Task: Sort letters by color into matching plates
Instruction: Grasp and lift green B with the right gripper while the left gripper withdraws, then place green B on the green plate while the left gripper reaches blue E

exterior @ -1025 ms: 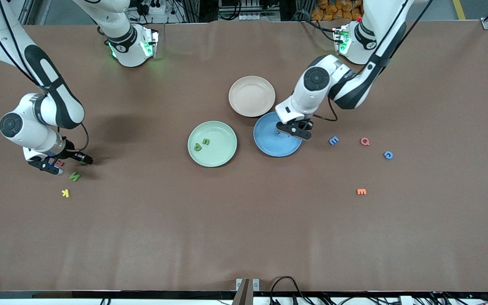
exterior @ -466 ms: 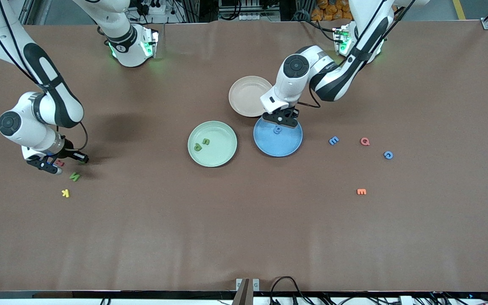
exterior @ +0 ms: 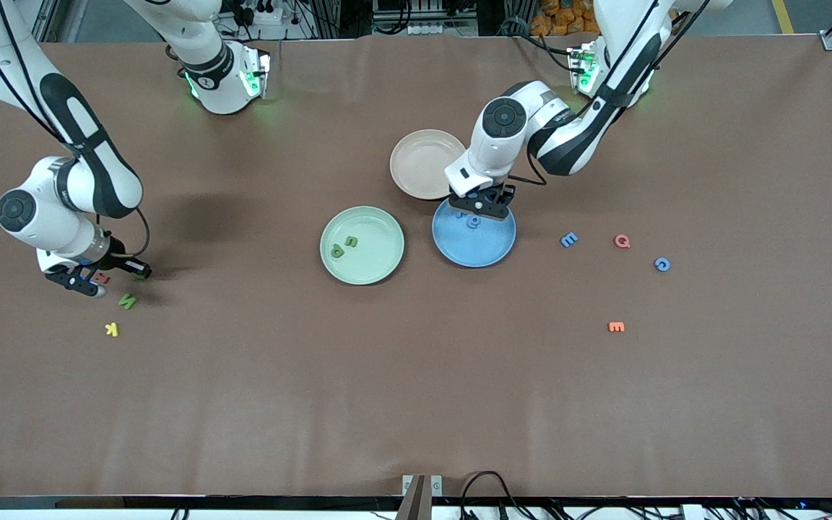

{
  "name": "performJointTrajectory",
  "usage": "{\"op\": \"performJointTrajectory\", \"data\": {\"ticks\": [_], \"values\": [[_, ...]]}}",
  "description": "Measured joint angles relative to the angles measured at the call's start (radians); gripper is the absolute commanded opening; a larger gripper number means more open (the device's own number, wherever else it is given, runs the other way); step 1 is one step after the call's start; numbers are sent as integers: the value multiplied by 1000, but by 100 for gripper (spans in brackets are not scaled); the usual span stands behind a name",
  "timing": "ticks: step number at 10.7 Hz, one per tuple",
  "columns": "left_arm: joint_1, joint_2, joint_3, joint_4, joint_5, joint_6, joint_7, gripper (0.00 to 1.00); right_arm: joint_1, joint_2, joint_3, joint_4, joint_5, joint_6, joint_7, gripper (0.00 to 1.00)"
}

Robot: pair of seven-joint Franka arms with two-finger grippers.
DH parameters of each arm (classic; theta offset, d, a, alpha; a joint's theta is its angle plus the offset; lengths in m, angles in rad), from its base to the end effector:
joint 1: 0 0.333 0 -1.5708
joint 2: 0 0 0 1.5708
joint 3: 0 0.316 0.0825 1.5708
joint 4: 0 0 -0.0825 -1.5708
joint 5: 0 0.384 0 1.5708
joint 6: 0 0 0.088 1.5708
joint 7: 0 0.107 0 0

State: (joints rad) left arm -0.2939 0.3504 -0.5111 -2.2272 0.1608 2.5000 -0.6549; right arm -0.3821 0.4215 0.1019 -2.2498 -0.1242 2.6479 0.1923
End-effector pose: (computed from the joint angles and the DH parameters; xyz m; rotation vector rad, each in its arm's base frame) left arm 0.3752 -0.3959 0.2318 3.0743 -0.3971 -0.1046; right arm 0.5182 -0.1438 0.1749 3.0727 -0.5765 -0.0311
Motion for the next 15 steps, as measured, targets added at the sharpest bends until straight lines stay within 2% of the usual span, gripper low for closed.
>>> {"op": "performJointTrajectory", "data": {"ticks": [3,7,12,15], "values": [[3,-5,2,54,0,-110,5,100,-2,-26,56,1,0,-45,15,6],[8,-19,50,60,0,-125,150,100,42,-52,89,0,0,-73,95,6],[24,-60,79,56,0,-147,367,100,257,-66,97,0,12,-86,303,6],[25,-61,119,50,1,-148,512,100,400,-108,97,2,155,-135,331,6]]}}
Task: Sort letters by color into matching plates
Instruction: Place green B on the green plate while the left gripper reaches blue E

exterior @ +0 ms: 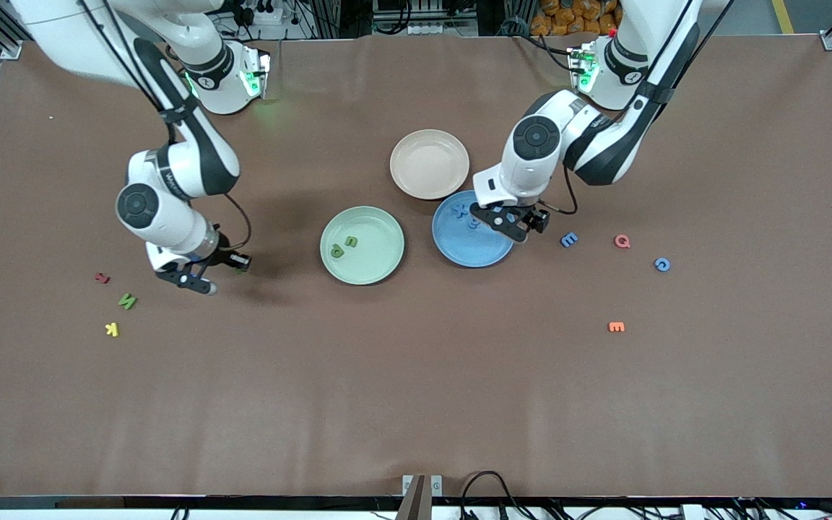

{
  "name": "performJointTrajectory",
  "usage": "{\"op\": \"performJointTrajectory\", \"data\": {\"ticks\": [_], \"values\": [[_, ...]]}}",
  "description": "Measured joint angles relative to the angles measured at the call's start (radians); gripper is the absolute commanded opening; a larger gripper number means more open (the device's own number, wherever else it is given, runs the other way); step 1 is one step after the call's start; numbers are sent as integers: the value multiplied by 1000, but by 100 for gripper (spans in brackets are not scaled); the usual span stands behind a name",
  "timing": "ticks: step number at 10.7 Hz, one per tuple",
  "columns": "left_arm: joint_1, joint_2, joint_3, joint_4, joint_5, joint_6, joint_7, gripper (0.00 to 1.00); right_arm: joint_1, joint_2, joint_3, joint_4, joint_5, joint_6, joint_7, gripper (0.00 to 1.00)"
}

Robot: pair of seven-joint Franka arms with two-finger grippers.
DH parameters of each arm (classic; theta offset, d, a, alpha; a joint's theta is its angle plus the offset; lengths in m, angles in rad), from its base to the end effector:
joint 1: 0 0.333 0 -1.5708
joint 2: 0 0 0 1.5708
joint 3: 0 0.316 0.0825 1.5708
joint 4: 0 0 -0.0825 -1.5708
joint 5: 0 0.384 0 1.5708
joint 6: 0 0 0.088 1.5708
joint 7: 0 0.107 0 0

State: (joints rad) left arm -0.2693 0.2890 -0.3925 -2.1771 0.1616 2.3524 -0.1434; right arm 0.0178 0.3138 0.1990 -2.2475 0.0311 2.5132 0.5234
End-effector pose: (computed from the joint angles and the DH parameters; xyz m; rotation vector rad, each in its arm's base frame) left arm 0.4359 -0.3366 0.2598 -2.9541 0.9587 0.1229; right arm 0.5261 0.1172 0.2244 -3.0371 0.5219 0.1054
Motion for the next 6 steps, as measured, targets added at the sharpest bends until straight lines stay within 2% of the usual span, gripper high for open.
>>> {"op": "performJointTrajectory", "data": {"ticks": [2,6], "values": [[9,-1,16,-9,0,0,46,100,108,-29,-3,5,42,-31,72,6],[38,-24,19,-45,0,4,156,100,301,-35,-13,12,46,-36,257,6]]}}
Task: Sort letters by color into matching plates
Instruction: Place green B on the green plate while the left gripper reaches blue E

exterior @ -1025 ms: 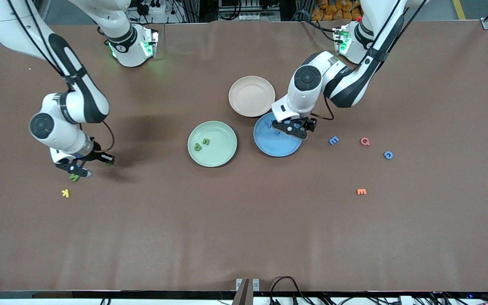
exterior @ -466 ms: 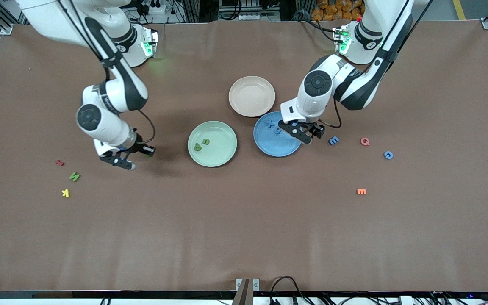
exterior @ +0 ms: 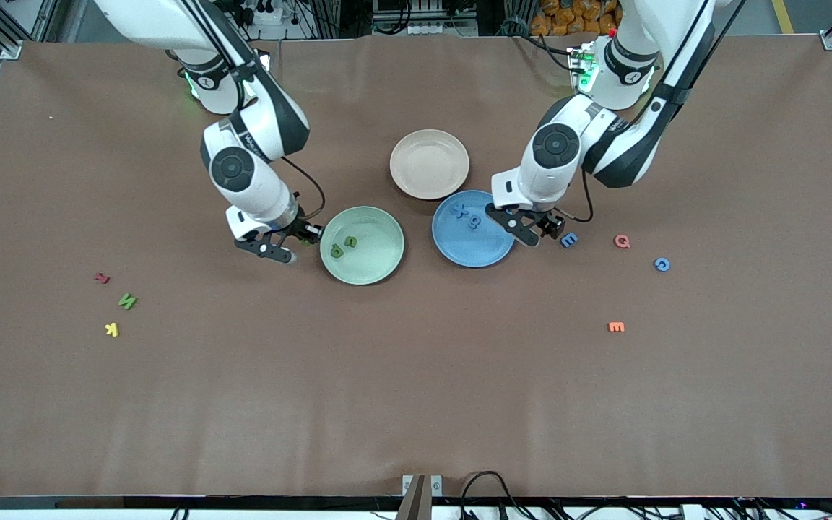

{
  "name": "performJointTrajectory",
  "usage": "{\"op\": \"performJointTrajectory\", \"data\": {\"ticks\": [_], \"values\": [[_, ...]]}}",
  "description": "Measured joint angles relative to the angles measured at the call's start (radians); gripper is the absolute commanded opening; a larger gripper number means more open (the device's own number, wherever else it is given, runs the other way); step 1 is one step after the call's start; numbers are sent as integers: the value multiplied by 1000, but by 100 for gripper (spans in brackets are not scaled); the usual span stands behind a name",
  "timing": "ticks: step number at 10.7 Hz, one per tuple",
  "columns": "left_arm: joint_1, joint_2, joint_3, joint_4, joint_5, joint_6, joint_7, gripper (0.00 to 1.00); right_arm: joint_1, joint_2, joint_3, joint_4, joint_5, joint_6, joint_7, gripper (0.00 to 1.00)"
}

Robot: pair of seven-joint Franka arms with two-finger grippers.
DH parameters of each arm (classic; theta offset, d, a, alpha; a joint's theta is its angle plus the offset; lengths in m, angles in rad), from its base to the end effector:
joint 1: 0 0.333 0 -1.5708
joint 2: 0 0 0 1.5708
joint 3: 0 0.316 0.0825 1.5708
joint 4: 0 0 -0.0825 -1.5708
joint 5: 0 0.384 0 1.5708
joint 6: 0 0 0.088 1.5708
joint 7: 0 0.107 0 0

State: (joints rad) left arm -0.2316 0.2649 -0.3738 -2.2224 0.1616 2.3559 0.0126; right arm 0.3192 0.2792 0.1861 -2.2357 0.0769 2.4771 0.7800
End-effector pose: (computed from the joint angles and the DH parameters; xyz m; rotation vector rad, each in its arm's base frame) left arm 0.4416 -0.3044 0.2539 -2.8903 1.1079 0.1543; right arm 0.4747 0.2631 0.2437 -3.0363 0.5248 0.1326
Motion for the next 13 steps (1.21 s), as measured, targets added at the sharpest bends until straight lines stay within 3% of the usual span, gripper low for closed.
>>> {"op": "performJointTrajectory", "data": {"ticks": [4,7,8,9,13], "values": [[27,-24,41,-106,0,144,74,100,77,30,-2,37,2,0,108,6],[28,-36,115,-181,0,258,178,100,113,79,-3,92,3,0,166,7],[28,-37,136,-208,0,296,205,100,122,94,-3,109,4,0,185,16],[28,-36,149,-232,0,334,232,100,127,105,-3,121,4,0,197,99],[28,-29,176,-264,0,376,283,100,128,115,-7,138,6,-9,211,100]]}}
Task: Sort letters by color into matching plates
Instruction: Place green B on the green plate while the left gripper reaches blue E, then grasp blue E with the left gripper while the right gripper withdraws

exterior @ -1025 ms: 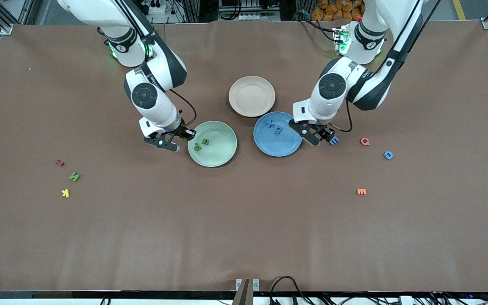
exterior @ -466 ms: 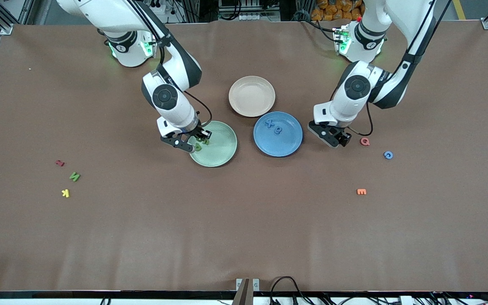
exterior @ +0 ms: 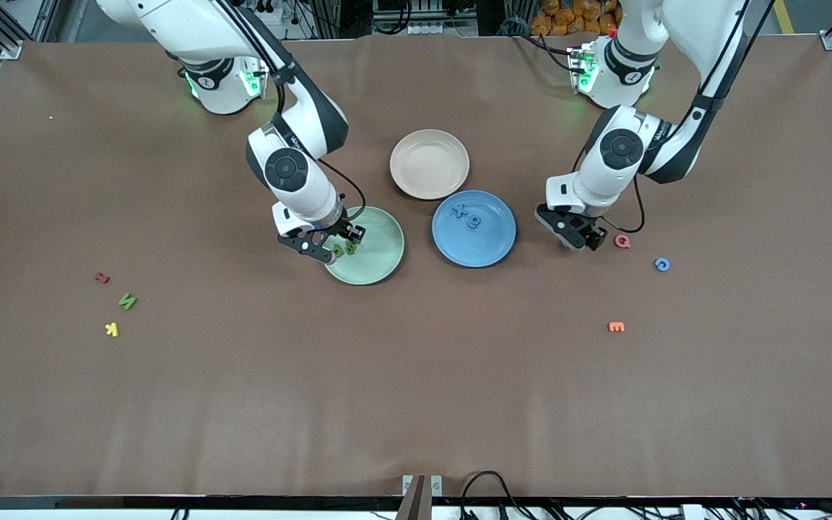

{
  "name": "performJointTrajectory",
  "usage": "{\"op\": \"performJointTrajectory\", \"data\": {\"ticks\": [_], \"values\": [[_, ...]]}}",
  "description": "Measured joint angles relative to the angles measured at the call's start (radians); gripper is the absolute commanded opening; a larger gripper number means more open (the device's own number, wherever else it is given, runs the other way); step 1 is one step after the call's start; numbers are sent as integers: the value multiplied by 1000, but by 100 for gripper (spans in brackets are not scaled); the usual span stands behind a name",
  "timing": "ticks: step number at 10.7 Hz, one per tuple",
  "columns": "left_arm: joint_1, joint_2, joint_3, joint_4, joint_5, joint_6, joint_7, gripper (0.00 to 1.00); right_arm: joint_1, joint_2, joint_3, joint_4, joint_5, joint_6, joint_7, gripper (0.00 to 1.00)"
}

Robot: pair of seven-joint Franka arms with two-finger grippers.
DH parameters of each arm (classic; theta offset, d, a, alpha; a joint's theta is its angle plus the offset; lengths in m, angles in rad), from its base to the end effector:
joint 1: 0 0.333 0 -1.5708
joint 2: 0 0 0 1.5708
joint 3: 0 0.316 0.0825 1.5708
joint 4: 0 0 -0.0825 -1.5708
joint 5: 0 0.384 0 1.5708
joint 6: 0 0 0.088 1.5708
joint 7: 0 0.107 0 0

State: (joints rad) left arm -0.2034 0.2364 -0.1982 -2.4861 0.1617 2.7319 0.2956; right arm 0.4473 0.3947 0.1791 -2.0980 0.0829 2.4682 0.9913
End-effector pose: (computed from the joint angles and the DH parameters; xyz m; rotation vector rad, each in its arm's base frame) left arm 0.4334 -0.1946 0.1999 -2.8520 1.2725 -0.0284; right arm 0.4717 0.3400 0.2313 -2.9947 0.6746 0.1546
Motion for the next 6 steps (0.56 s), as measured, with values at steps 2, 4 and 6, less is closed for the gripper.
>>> {"op": "performJointTrajectory", "data": {"ticks": [2,4,6], "values": [[0,11,0,-1,0,5,0,100,0,0,-10,8,0,-9,0,100],[0,25,1,-1,0,16,0,96,1,0,-31,14,0,-19,-16,100],[0,45,10,-1,0,37,0,90,0,0,-74,16,-1,-26,-69,100]]}}
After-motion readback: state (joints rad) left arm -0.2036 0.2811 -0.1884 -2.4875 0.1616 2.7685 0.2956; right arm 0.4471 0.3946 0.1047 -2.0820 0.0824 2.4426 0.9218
